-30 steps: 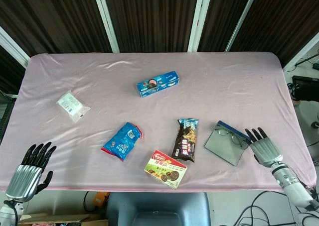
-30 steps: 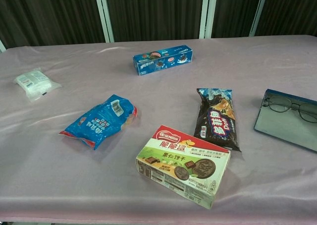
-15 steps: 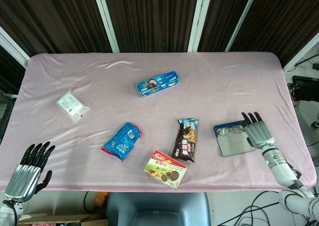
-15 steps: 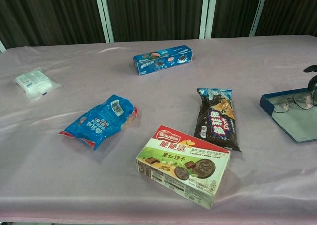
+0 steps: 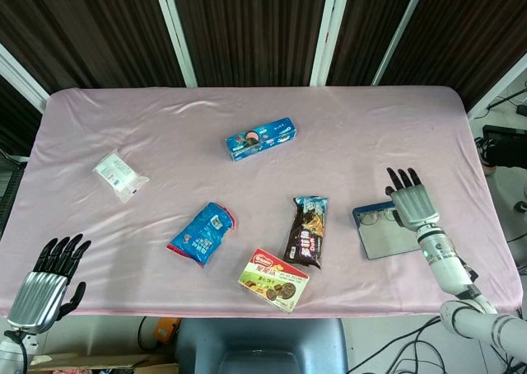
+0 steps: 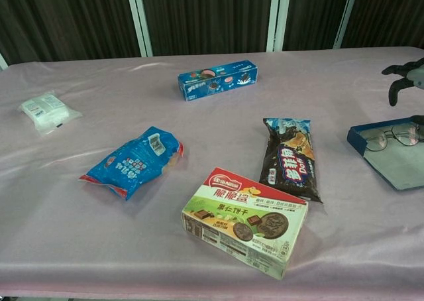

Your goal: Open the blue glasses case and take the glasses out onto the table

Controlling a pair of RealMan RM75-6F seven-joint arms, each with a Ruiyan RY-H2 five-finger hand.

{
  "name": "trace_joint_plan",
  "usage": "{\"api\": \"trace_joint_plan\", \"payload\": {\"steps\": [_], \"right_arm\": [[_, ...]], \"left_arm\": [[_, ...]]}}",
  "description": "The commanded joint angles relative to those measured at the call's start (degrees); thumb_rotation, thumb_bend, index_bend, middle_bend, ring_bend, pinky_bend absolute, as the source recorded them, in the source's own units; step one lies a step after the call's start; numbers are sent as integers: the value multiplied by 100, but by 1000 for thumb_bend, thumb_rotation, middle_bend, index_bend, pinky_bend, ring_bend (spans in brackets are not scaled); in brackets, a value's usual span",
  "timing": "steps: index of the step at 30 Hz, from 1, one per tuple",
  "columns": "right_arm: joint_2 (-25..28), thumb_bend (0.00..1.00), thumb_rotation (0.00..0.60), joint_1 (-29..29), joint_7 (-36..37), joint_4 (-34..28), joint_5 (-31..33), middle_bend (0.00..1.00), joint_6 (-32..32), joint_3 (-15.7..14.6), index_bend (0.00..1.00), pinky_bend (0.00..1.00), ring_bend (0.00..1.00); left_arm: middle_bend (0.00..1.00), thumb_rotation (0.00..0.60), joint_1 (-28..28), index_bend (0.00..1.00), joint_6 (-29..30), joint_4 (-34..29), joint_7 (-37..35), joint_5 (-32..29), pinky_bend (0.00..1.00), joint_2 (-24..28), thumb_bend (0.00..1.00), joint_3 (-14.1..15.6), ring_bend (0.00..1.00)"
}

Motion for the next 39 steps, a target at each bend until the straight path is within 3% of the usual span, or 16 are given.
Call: {"api": "trace_joint_plan", "payload": {"steps": [1,20,39], "right_arm": [[-225,530,600,124,-158,235,160,0,-156,49,484,0,0],[-550,538,600,226,-98,790,210,0,-421,-23,543,0,0],[-599,548,600,256,-166,821,334,0,-487,-19,587,0,0]], "left_arm": [[0,600,3,0,6,0,-6,-17,0,6,445,-9,0],[0,600,-8,0,-3,8,34,-2,0,-11,445,-8,0],[0,600,0,0,37,32,-4,9,0,-13,445,-15,0]]}}
